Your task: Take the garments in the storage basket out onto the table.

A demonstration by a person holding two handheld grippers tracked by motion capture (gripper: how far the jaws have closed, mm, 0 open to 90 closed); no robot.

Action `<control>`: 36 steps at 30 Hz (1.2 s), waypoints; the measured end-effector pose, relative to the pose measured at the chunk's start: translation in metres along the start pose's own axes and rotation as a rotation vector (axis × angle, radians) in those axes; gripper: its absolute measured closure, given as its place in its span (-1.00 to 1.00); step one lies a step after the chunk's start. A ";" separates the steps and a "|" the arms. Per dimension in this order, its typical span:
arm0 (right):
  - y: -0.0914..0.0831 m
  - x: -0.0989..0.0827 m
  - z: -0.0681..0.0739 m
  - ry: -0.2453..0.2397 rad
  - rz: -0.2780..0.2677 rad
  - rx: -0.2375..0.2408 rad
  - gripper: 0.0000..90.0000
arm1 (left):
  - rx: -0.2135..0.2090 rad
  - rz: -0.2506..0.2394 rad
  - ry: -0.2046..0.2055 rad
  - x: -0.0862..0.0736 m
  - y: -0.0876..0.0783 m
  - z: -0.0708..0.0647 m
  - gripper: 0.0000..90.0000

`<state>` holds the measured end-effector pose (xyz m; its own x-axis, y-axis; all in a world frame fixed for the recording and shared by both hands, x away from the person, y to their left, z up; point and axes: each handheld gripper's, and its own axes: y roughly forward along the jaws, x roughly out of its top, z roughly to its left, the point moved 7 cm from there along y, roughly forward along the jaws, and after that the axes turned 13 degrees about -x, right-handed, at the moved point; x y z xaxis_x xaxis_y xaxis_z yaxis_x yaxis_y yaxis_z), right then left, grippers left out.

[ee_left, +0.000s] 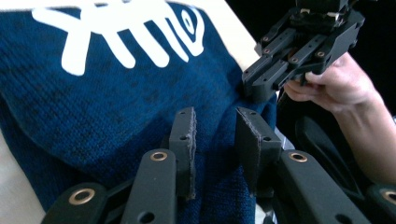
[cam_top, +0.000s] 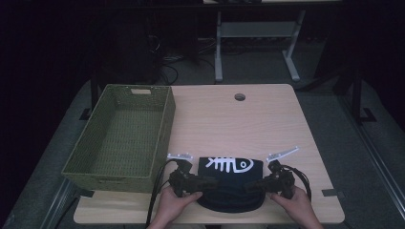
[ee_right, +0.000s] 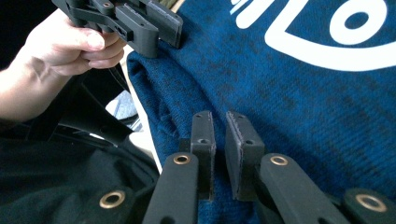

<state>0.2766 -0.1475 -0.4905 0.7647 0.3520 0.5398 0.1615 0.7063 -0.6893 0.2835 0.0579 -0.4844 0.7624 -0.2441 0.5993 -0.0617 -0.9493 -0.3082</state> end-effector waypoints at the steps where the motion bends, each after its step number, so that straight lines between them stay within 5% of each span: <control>1: 0.000 0.000 0.000 0.000 0.000 0.000 0.80 | 0.002 0.007 0.001 -0.002 0.001 0.000 0.52; 10: 0.012 -0.015 -0.002 0.010 0.039 0.002 0.82 | 0.066 0.066 0.060 -0.016 0.007 0.005 0.59; 19: 0.006 -0.013 0.002 0.009 0.015 0.030 0.81 | 0.030 0.035 0.085 -0.005 0.001 -0.010 0.55; 24: 0.012 -0.012 0.008 -0.017 0.024 0.044 0.81 | 0.022 0.063 0.081 -0.011 0.006 -0.013 0.55; 36: 0.022 -0.010 0.010 -0.038 0.057 0.035 0.83 | 0.089 0.109 0.118 -0.026 0.014 -0.001 0.63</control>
<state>0.2659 -0.1300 -0.5063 0.7476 0.4149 0.5186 0.0959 0.7053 -0.7024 0.2616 0.0509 -0.5034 0.6730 -0.3712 0.6397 -0.0786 -0.8960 -0.4371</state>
